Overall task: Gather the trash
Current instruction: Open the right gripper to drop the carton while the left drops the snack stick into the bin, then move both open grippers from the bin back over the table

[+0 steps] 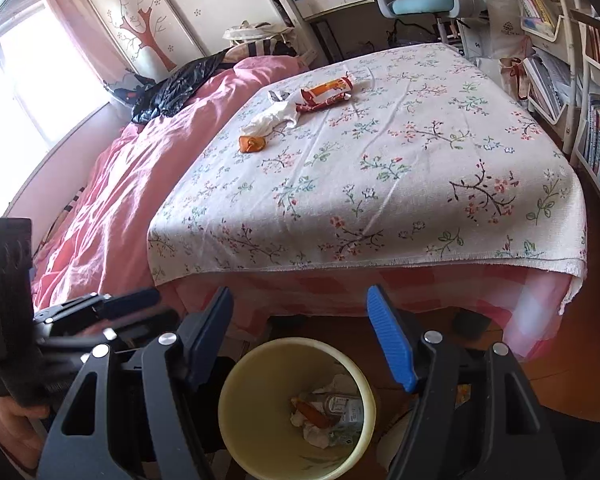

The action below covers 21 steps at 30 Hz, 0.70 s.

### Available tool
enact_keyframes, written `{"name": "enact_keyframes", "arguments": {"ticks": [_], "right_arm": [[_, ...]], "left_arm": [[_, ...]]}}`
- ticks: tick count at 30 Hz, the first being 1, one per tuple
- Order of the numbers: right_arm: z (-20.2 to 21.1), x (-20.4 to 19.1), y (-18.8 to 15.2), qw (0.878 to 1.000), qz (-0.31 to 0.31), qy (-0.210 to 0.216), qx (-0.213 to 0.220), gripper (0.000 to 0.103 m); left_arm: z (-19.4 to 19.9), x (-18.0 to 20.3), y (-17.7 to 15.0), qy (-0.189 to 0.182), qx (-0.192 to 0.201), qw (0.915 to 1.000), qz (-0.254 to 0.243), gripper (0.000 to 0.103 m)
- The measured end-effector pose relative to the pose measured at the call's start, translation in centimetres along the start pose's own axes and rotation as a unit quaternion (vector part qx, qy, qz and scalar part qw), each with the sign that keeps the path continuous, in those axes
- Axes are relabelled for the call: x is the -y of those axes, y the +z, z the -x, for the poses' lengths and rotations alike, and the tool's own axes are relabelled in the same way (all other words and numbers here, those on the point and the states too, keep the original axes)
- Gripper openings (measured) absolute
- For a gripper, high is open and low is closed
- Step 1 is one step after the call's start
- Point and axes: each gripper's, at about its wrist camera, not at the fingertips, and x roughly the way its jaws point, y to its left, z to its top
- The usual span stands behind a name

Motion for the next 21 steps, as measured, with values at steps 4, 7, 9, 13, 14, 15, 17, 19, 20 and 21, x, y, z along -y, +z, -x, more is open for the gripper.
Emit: {"name": "enact_keyframes", "arguments": {"ticks": [4, 7, 9, 13, 14, 15, 17, 19, 20, 21], "right_arm": [[0.1, -1.5, 2.1, 1.000, 0.024, 0.013, 0.012, 0.067], [-1.2, -3.3, 4.8, 0.997, 0.071, 0.016, 0.016, 0.067], [-2.8, -4.3, 7.3, 0.995, 0.093, 0.017, 0.014, 0.067], [-7.4, -5.1, 11.8, 0.994, 0.111, 0.008, 0.003, 0.067], [-8.7, -5.0, 12.8, 0.994, 0.106, 0.007, -0.003, 0.067], [-10.5, -4.7, 14.2, 0.996, 0.093, 0.007, -0.013, 0.067], [-12.9, -4.2, 15.6, 0.997, 0.071, 0.005, -0.025, 0.065], [-15.4, -3.6, 17.0, 0.998, 0.047, 0.005, -0.034, 0.062], [-16.3, -3.3, 17.5, 0.999, 0.034, 0.008, -0.037, 0.060], [-17.6, -3.0, 18.0, 0.999, 0.018, 0.010, -0.041, 0.060]], "left_arm": [[2.5, -3.6, 0.9, 0.013, 0.077, 0.9914, 0.105, 0.061], [2.7, -5.4, 1.2, 0.024, 0.091, 0.9824, 0.162, 0.061], [2.8, -6.0, 1.4, 0.030, 0.095, 0.9785, 0.181, 0.061], [2.8, -6.4, 1.6, 0.029, 0.096, 0.9757, 0.195, 0.061], [2.8, -6.4, 1.7, 0.029, 0.096, 0.9757, 0.195, 0.061], [2.7, -6.3, 1.9, 0.028, 0.095, 0.9760, 0.194, 0.061], [2.4, -6.6, 2.2, 0.023, 0.093, 0.9765, 0.193, 0.061], [2.4, -6.6, 2.3, 0.017, 0.090, 0.9770, 0.192, 0.061], [2.3, -6.6, 2.4, 0.015, 0.089, 0.9773, 0.192, 0.061], [2.2, -6.7, 2.5, 0.013, 0.087, 0.9775, 0.192, 0.061]]}}
